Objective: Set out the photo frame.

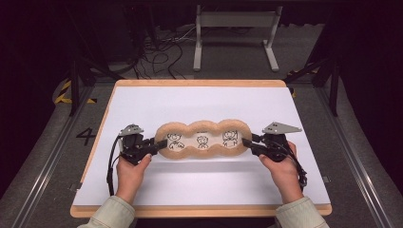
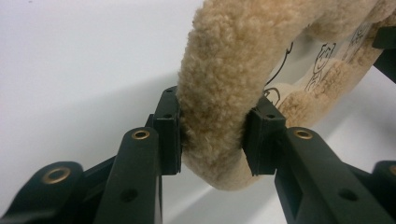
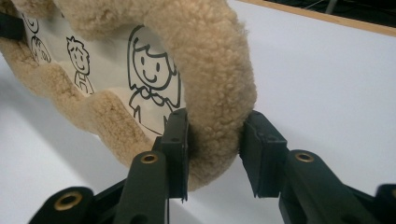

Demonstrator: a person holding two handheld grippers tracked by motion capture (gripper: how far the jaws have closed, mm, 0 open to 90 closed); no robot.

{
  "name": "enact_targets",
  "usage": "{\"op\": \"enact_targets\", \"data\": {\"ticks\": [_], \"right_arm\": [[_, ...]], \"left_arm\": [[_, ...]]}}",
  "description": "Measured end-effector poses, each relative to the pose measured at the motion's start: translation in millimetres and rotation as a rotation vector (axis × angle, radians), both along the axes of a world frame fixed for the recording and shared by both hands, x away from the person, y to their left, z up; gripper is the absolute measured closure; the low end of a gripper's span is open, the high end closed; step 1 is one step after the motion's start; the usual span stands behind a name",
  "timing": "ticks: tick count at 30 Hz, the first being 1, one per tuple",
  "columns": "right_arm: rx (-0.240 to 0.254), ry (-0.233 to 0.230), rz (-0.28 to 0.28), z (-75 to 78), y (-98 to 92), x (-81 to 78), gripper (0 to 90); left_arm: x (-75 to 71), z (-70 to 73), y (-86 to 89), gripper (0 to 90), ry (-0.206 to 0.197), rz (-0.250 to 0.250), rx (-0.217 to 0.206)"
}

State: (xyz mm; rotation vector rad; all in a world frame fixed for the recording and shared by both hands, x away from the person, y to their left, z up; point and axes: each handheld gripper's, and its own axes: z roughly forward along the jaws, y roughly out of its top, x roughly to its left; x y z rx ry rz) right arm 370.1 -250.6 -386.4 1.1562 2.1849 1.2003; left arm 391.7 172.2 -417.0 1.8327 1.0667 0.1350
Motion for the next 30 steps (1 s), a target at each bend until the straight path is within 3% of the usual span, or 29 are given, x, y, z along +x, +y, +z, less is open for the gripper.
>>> {"op": "enact_targets", "data": {"ticks": [8,10,14,20,24,27,30], "right_arm": [[-0.01,0.014,-0.034,-6.3,-11.1,-5.0,64.7],[-0.014,0.021,-0.042,-9.3,-12.6,-4.8,64.6],[-0.025,0.029,-0.042,-14.5,-14.3,-3.3,64.6],[-0.014,0.066,-0.033,-21.6,-16.4,-1.8,64.3],[-0.012,0.081,-0.032,-22.8,-16.9,-1.8,64.1],[-0.01,0.098,-0.031,-23.4,-17.9,-2.2,64.3],[-0.008,0.116,-0.029,-24.3,-18.9,-3.7,64.5]], "left_arm": [[10.4,-6.8,-12.4,63.3,0.018,-0.046,0.009],[12.1,-9.1,-14.9,63.3,0.013,-0.062,0.033],[13.8,-12.8,-16.0,63.3,0.005,-0.08,0.053],[14.2,-17.4,-16.9,63.4,0.026,-0.09,0.065],[13.4,-17.1,-17.0,63.4,0.034,-0.092,0.06],[14.0,-17.1,-14.2,63.8,0.066,-0.1,0.026],[12.5,-17.0,-14.2,63.6,0.073,-0.105,0.028]]}}
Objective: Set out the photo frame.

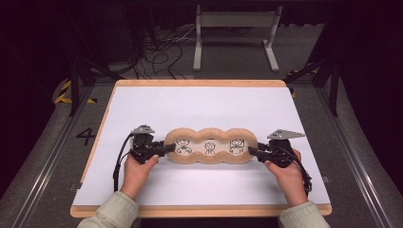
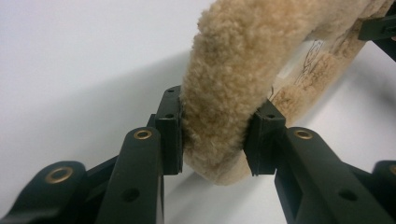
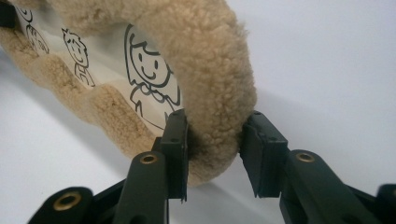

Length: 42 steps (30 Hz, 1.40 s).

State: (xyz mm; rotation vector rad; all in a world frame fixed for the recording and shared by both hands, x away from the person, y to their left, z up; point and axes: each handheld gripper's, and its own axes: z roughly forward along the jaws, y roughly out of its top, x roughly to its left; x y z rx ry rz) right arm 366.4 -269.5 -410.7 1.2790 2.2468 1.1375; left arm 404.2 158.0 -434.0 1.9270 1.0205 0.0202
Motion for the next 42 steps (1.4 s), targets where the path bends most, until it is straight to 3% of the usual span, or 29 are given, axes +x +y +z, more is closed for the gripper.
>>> {"op": "enact_targets", "data": {"ticks": [6,10,15,19,24,35,42], "right_arm": [[0.036,0.028,0.006,-3.4,-3.8,-2.2,63.5],[0.043,0.033,0.019,-3.8,-4.1,-2.9,54.6],[-0.008,-0.005,0.013,3.2,-1.6,-5.2,46.7],[-0.019,-0.03,0.031,9.1,-3.7,-7.5,42.4],[0.002,-0.058,0.038,17.3,-10.5,-10.7,39.0],[0.008,-0.11,0.073,31.7,-22.8,-19.8,34.6],[-0.049,-0.118,0.101,38.2,-28.1,-27.4,26.6]], "left_arm": [[-3.8,0.4,-1.4,62.5,-0.007,-0.008,0.026],[-9.6,2.9,-4.3,57.0,-0.037,-0.012,0.053],[-23.6,10.0,-6.6,45.4,-0.15,-0.005,0.149],[-33.5,16.6,-4.4,36.7,-0.233,0.002,0.179],[-38.6,22.6,-0.1,37.0,-0.272,0.007,0.149],[-47.5,28.1,19.8,35.3,-0.271,0.043,0.118],[-51.9,27.3,31.2,34.7,-0.266,0.052,0.115]]}}
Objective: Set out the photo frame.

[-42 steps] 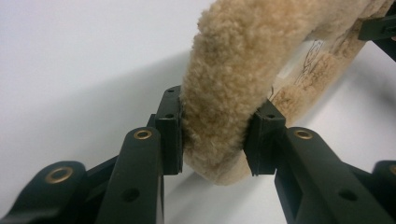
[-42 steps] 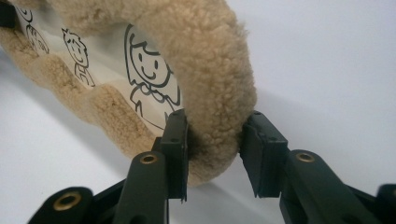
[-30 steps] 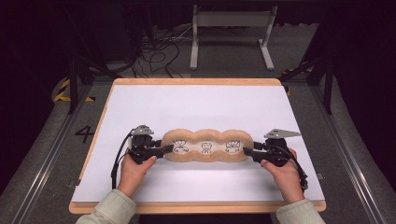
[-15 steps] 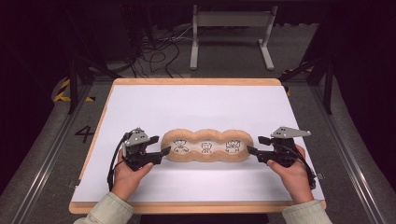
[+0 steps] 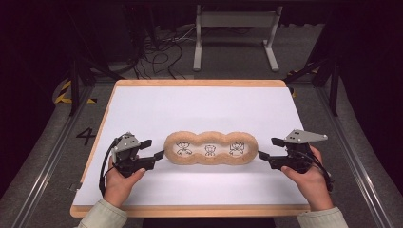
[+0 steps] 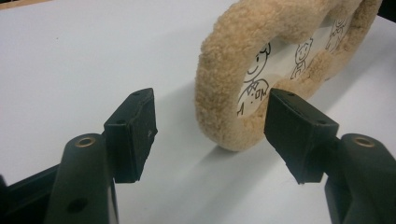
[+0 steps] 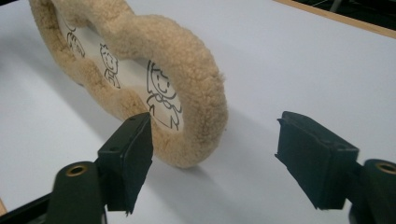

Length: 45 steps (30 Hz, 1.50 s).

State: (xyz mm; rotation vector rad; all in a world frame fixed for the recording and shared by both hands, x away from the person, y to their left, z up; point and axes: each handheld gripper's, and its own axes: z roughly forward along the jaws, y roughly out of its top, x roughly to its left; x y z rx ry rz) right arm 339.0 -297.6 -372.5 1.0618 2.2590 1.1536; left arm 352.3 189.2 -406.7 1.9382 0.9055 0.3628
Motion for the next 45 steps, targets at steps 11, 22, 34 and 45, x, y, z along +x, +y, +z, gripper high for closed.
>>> {"op": "enact_targets", "data": {"ticks": [11,22,34,45], "right_arm": [[-0.013,-0.018,0.047,-4.4,-17.2,-12.4,23.3],[-0.021,-0.029,0.071,-16.4,-32.4,-19.0,22.6],[0.015,-0.056,0.084,-41.1,-34.4,-17.8,20.9],[0.031,-0.012,0.072,-70.5,-32.6,-9.3,20.4]], "left_arm": [[-10.1,-9.2,18.4,34.8,0.018,0.025,-0.003],[-4.1,-21.9,24.8,34.4,0.063,0.052,-0.006],[4.2,-34.7,26.1,33.8,0.125,0.049,-0.005],[9.9,-43.4,26.5,32.4,0.168,0.053,-0.002]]}}
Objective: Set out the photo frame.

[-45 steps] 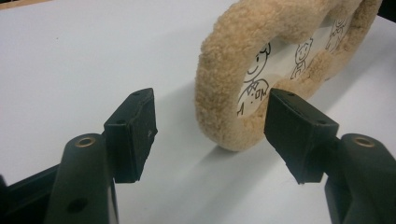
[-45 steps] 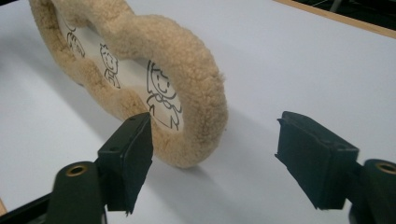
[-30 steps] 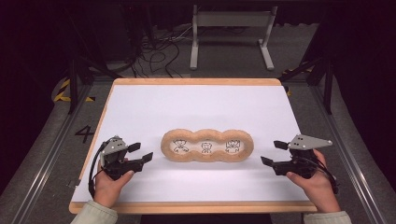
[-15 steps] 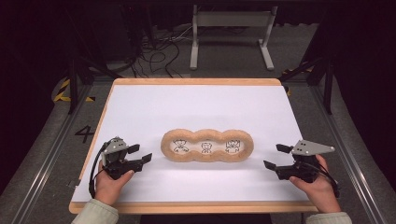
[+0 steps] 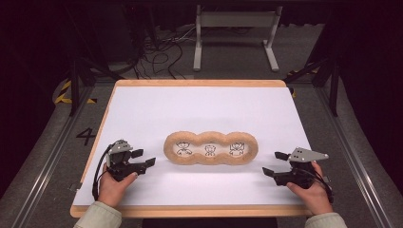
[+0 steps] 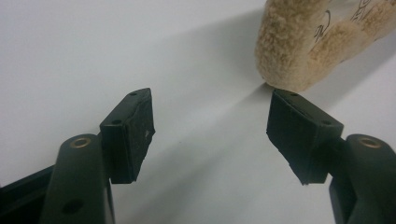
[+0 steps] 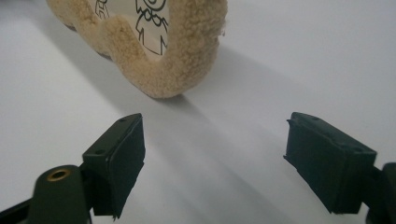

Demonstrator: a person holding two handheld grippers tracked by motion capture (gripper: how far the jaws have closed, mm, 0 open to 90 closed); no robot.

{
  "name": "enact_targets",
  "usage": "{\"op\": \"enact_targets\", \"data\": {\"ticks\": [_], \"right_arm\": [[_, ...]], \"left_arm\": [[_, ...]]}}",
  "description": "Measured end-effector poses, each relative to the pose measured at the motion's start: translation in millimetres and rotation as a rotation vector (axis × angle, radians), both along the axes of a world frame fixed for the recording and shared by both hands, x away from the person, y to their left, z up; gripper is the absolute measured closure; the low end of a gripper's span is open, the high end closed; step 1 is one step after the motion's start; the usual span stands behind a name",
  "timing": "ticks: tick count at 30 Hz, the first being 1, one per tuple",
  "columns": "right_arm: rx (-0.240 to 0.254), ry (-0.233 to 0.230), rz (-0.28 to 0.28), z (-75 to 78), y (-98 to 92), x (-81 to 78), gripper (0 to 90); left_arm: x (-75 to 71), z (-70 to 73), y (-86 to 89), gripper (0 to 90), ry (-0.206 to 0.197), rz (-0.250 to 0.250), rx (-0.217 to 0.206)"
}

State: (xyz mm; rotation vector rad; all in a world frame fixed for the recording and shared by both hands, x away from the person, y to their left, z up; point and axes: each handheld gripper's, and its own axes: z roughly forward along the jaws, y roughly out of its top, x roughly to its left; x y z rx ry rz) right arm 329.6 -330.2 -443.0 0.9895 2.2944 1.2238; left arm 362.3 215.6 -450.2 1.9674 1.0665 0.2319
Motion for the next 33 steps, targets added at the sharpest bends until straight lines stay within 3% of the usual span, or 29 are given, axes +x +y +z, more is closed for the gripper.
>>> {"op": "enact_targets", "data": {"ticks": [9,11,16,33], "right_arm": [[0.014,0.051,-0.022,-12.4,0.5,3.8,19.7],[0.011,0.059,-0.023,-12.5,0.7,4.5,19.4],[-0.014,0.063,-0.02,-13.3,3.2,5.1,18.9],[-0.011,0.09,-0.033,-14.0,2.7,7.7,15.9]], "left_arm": [[1.4,-3.7,-5.3,30.5,0.027,-0.017,0.025],[1.9,-3.8,-5.6,30.4,0.012,-0.02,0.047],[2.0,-4.2,-6.2,30.6,0.014,-0.019,0.048],[3.3,-4.8,-6.8,30.4,0.028,-0.023,0.042]]}}
